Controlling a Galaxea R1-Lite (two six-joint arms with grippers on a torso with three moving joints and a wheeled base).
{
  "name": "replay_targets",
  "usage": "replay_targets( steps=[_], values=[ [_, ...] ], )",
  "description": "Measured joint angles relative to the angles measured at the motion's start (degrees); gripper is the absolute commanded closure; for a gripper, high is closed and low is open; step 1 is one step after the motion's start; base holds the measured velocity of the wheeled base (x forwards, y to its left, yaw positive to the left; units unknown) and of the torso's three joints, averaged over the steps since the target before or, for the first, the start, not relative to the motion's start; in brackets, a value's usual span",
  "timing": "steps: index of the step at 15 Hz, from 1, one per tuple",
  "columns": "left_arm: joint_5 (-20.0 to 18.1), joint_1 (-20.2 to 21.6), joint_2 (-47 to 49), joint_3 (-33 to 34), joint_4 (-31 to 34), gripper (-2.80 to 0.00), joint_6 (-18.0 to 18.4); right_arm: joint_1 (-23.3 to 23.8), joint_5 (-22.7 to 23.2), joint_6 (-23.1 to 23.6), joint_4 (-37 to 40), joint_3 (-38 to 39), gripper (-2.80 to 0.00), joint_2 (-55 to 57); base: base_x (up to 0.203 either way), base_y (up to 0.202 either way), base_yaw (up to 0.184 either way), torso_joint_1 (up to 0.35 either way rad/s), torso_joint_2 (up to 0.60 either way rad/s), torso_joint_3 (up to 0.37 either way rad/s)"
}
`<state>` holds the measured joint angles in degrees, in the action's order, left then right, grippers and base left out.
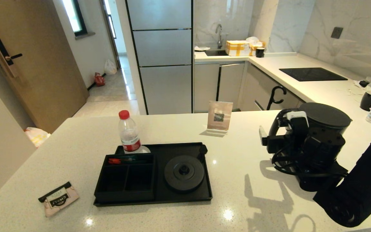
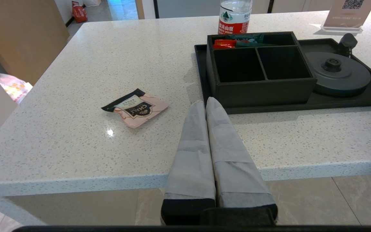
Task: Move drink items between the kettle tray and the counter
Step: Place it on the right, then return the kettle to its original position
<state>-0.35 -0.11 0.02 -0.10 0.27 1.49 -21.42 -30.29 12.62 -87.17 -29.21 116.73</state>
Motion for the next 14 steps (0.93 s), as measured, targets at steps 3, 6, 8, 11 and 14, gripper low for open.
replay_targets(
  steps=[3,6,8,11,14],
  values=[
    [0.0,0.0,0.0,0.0,0.0,0.0,0.0,-0.8,0.0,0.1,0.0,3.1,-2.8,-3.1,0.0,0.0,0.0,0.0,0.0,0.0],
    [0.0,0.0,0.0,0.0,0.0,0.0,0.0,-2.1,-0.2,0.2,0.0,5.5,-2.8,-5.6,0.0,0.0,0.0,0.0,0.0,0.0],
    [0.0,0.0,0.0,0.0,0.0,0.0,0.0,-2.8,-0.6,0.2,0.0,6.5,-2.8,-6.6,0.0,0.0,0.0,0.0,0.0,0.0],
    [0.0,0.1,0.0,0.0,0.0,0.0,0.0,-4.2,-2.0,0.4,0.0,8.2,-2.8,-8.2,0.0,0.0,0.0,0.0,0.0,0.0],
    [0.0,0.0,0.0,0.0,0.0,0.0,0.0,-4.7,-2.5,0.4,0.4,10.3,-2.8,-11.5,0.0,0.0,0.0,0.0,0.0,0.0]
  ],
)
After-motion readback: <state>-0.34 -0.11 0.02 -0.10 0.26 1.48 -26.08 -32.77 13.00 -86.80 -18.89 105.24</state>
